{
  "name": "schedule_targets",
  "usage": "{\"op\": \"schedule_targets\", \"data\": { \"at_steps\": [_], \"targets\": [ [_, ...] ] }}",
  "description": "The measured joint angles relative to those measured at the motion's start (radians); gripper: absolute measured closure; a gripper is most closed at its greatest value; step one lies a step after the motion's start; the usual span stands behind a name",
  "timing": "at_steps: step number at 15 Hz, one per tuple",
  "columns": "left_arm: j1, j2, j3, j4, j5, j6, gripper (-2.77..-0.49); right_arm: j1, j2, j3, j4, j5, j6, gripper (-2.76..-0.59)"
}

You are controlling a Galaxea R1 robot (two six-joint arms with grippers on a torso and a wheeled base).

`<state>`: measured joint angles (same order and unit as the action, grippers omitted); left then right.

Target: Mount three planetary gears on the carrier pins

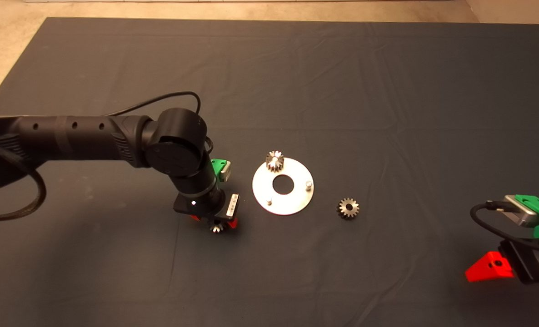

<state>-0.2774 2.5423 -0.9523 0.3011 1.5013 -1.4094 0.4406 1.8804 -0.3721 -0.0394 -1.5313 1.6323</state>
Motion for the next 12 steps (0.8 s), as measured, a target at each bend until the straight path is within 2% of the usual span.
{"op": "schedule_targets", "data": {
  "at_steps": [2, 7, 12],
  "targets": [
    [0.0, 0.001, 0.004, 0.0, 0.0, 0.0, -1.8, 0.0, 0.0, 0.0, 0.0, 0.0, 0.0, -2.75],
    [0.009, 0.001, 0.005, 0.0, -0.002, 0.0, -1.52, 0.0, 0.0, 0.0, 0.0, 0.0, 0.0, -2.75],
    [0.02, 0.003, 0.003, 0.0, -0.003, -0.004, -1.51, 0.0, 0.0, 0.0, 0.0, 0.0, 0.0, -2.75]
  ]
}}
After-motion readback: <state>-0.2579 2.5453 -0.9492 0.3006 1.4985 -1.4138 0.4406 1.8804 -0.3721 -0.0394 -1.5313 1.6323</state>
